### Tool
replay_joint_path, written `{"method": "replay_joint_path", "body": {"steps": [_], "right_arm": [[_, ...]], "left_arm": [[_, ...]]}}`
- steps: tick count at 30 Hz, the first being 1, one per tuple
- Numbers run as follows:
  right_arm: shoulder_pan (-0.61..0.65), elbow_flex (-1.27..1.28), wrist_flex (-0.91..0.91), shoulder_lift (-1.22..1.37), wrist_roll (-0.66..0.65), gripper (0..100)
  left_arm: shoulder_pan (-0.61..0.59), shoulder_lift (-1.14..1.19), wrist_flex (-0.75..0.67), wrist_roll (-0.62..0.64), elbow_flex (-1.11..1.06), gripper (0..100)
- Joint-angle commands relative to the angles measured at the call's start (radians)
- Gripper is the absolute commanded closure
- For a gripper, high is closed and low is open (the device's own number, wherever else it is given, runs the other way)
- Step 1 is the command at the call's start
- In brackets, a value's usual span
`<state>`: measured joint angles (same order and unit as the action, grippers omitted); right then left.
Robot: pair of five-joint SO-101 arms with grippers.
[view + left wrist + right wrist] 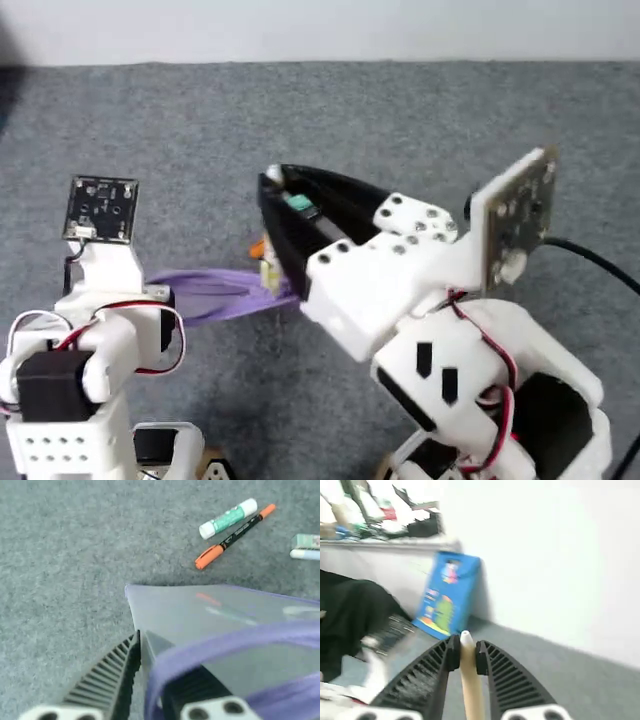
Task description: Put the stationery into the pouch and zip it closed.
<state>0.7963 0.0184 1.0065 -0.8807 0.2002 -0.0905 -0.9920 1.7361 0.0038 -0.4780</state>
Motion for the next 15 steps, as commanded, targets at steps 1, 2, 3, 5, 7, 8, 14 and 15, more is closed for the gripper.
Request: {"method": "replay_joint_path", "body": {"steps": [1, 2, 3, 5, 7, 8, 14, 15], "right_arm": [[0.030, -0.043, -0.102, 0.054, -0.051, 99.1], [0.041, -0.044, -0.133, 0.068, -0.051, 99.1], [0.056, -0.044, -0.166, 0.077, -0.052, 99.1], [0.088, -0.044, -0.194, 0.094, -0.075, 99.1], [0.125, -0.044, -0.194, 0.110, -0.087, 99.1], [0.139, -0.044, -0.194, 0.116, -0.089, 99.1], [0.174, -0.044, -0.193, 0.142, -0.089, 99.1], [0.174, -0.044, -0.193, 0.142, -0.089, 99.1]], "left_arm": [[0.008, 0.017, 0.015, 0.011, -0.024, 98], [0.006, 0.017, 0.015, 0.011, -0.028, 98], [0.005, 0.017, 0.014, 0.011, -0.031, 98], [0.005, 0.017, 0.008, 0.011, -0.033, 98], [0.005, 0.017, -0.002, 0.011, -0.033, 98], [0.005, 0.017, -0.008, 0.011, -0.033, 98], [0.005, 0.018, -0.020, 0.011, -0.033, 98], [0.005, 0.018, -0.020, 0.011, -0.033, 98]]}}
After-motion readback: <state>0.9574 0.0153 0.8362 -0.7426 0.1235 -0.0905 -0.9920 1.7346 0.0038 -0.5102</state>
